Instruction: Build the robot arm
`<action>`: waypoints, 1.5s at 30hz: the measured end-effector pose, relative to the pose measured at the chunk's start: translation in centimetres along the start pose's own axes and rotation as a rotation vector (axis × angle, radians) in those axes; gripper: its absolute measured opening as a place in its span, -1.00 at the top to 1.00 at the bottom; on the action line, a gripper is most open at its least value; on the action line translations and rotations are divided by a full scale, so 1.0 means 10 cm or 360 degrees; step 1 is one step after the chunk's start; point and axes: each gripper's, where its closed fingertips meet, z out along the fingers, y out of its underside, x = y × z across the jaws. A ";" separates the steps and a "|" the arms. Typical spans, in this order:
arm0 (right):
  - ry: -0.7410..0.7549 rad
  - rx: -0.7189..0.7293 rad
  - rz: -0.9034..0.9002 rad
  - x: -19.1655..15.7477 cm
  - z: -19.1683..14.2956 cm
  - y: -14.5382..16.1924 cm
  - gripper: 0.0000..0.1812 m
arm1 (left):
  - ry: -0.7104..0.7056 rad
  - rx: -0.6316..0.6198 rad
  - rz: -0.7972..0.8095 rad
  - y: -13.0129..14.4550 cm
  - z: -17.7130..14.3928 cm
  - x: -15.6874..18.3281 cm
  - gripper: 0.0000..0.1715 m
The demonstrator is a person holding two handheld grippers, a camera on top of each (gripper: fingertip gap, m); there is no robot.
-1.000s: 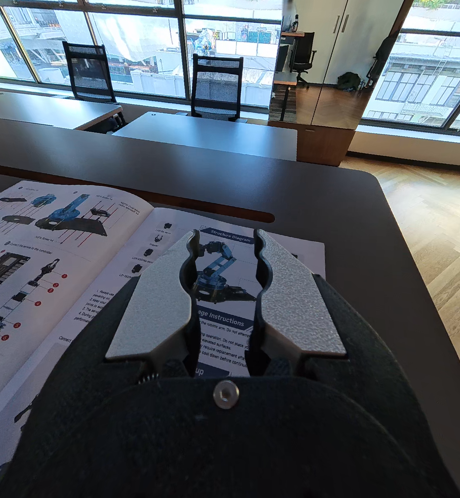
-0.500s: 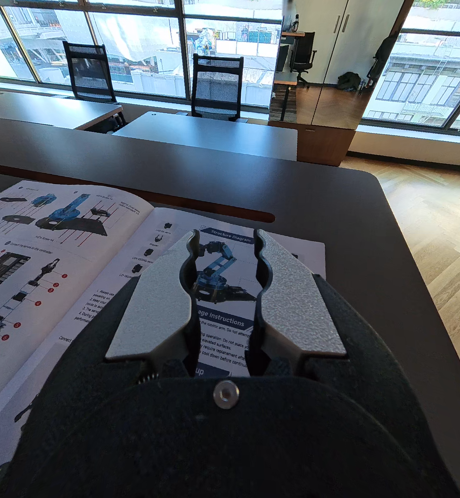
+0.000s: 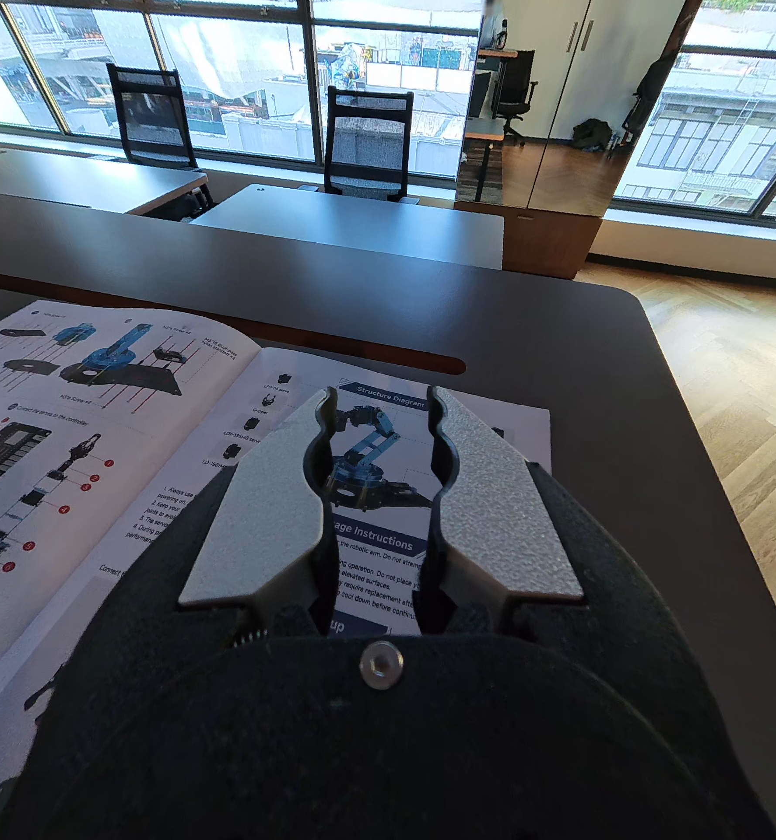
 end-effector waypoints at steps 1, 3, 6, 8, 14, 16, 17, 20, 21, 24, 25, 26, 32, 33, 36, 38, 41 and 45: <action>0.0002 0.0000 -0.0005 0.00 0.00 0.00 0.58 | 0.0004 0.0009 -0.0001 -0.01 -0.02 0.01 0.45; 0.0003 0.0000 -0.0011 0.00 0.00 0.00 0.58 | 0.0011 0.0025 0.0004 -0.04 -0.05 0.03 0.45; 0.0002 -0.0005 -0.0010 0.00 0.00 0.00 0.58 | 0.0021 0.0046 0.0019 -0.08 -0.10 0.06 0.45; 0.0001 -0.0008 -0.0007 0.00 0.01 0.01 0.59 | 0.0030 0.0057 0.0020 -0.09 -0.13 0.08 0.45; 0.0008 -0.0022 -0.0019 0.00 0.02 0.02 0.61 | 0.0074 0.0127 0.0023 -0.20 -0.30 0.14 0.45; 0.0016 -0.0031 -0.0033 0.00 0.03 0.02 0.61 | 0.0105 0.0168 0.0021 -0.25 -0.38 0.18 0.45; 0.0021 -0.0037 -0.0048 -0.01 0.04 0.02 0.62 | 0.0126 0.0189 0.0015 -0.28 -0.43 0.19 0.45; 0.0039 -0.0072 -0.0109 -0.03 0.07 0.05 0.62 | 0.0214 0.0257 -0.0027 -0.36 -0.56 0.24 0.45; 0.0043 -0.0085 -0.0130 -0.04 0.07 0.06 0.62 | 0.0255 0.0285 -0.0042 -0.39 -0.62 0.27 0.45; 0.0067 -0.0097 -0.0205 -0.06 0.08 0.06 0.61 | 0.0406 0.0343 -0.0061 -0.48 -0.83 0.39 0.44; 0.0072 -0.0104 -0.0238 -0.07 0.09 0.07 0.61 | 0.0473 0.0387 -0.0061 -0.53 -0.93 0.45 0.44; 0.0079 -0.0100 -0.0266 -0.08 0.09 0.06 0.60 | 0.0538 0.0454 -0.0068 -0.59 -1.06 0.49 0.45; 0.0133 0.0145 -0.0478 -0.34 -0.49 -0.45 0.57 | 0.0876 0.0456 -0.0285 -0.23 -1.58 0.40 0.57; 0.0117 0.0134 -0.0461 -0.47 -0.64 -0.49 0.56 | 0.0951 0.0420 -0.0289 -0.07 -1.68 0.37 0.58; 0.0049 0.0072 -0.0365 -1.03 -1.09 -0.50 0.55 | 0.0945 0.0240 -0.0199 0.71 -1.95 0.03 0.59; 0.0018 0.0067 -0.0295 -1.54 -1.41 -0.45 0.55 | 0.0747 0.0243 -0.0104 1.15 -2.22 -0.49 0.60; -0.0025 0.0118 -0.0142 -2.43 -1.82 -0.33 0.56 | 0.0545 0.0230 0.0003 1.64 -2.77 -1.30 0.59; -0.0204 0.0151 0.0011 -3.64 -1.95 -0.20 0.61 | 0.0295 0.0040 0.0121 2.19 -3.49 -2.37 0.52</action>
